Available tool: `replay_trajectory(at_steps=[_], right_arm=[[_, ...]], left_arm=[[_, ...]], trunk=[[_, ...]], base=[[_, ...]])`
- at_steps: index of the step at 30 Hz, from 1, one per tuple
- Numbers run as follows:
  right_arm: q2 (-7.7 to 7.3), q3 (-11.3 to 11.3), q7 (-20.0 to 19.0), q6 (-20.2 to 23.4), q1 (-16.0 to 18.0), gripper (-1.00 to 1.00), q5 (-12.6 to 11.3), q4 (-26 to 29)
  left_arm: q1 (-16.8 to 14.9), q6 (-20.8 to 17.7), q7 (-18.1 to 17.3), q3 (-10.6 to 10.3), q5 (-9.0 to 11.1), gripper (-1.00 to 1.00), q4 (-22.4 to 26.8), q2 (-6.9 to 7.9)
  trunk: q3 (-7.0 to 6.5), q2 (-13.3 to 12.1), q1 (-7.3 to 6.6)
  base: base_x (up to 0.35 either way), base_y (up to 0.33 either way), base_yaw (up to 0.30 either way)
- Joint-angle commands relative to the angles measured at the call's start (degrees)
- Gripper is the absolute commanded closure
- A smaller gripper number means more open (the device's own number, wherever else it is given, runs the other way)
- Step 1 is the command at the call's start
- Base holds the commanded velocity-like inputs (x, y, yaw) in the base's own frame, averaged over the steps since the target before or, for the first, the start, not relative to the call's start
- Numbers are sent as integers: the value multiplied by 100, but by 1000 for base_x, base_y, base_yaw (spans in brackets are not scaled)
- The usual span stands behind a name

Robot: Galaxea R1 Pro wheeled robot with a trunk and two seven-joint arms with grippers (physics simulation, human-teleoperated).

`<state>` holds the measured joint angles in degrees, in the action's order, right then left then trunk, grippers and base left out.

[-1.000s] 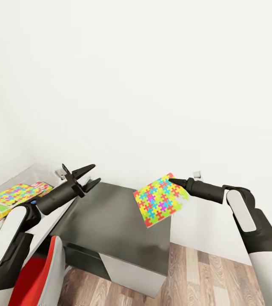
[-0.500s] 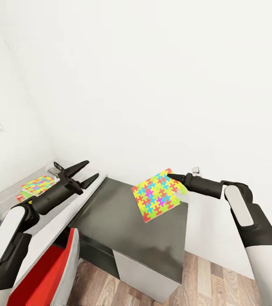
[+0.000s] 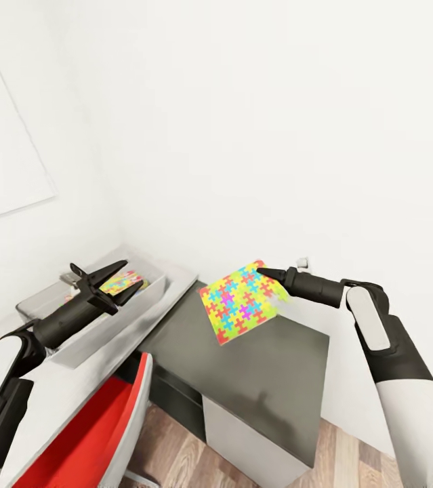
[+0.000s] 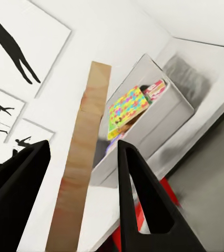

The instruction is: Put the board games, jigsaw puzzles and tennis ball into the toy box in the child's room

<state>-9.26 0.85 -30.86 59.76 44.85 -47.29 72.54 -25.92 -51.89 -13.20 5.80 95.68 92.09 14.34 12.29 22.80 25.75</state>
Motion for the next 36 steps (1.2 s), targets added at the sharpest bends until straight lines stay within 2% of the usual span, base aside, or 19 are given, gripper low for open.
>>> replay_trajectory(at_steps=[1,6,12,21,25,26,27,31,36], right_arm=[[41,4,34,24,39,100,38,-10],[101,2,261,24,110,100,36,-21],[-5,61,367,24,400,100,26,-13],[-1,59,381,24,649,100,26,-233],[-14,54,380,24,872,100,25,-447],[-14,51,380,24,930,100,23,-518],[-4,40,375,24,1137,100,21,-770],[40,9,360,24,1459,100,19,-1181],[74,-18,346,24,1666,100,22,-1539]], left_arm=[[5,-23,-17,19,-24,-100,-5,6],[19,-23,2,30,-24,-100,-6,7],[39,-9,152,43,-95,-100,-7,11],[276,-17,233,394,-102,-100,-4,25],[386,-30,242,552,-102,-100,-4,47],[422,-32,243,586,-102,-100,-3,72],[594,-39,230,703,-99,-100,0,217],[889,-50,177,937,-83,-100,1,474],[1136,-70,40,1274,-41,-100,0,675]], trunk=[[11,12,3],[6,12,3],[-5,12,3],[-16,12,3],[-17,12,3],[-17,12,3],[-17,12,3],[-17,12,3],[-17,12,3]], base=[[0,0,285],[0,0,285],[0,0,286],[0,0,285],[0,0,285],[0,0,285],[0,0,285],[0,0,285],[0,0,285]])
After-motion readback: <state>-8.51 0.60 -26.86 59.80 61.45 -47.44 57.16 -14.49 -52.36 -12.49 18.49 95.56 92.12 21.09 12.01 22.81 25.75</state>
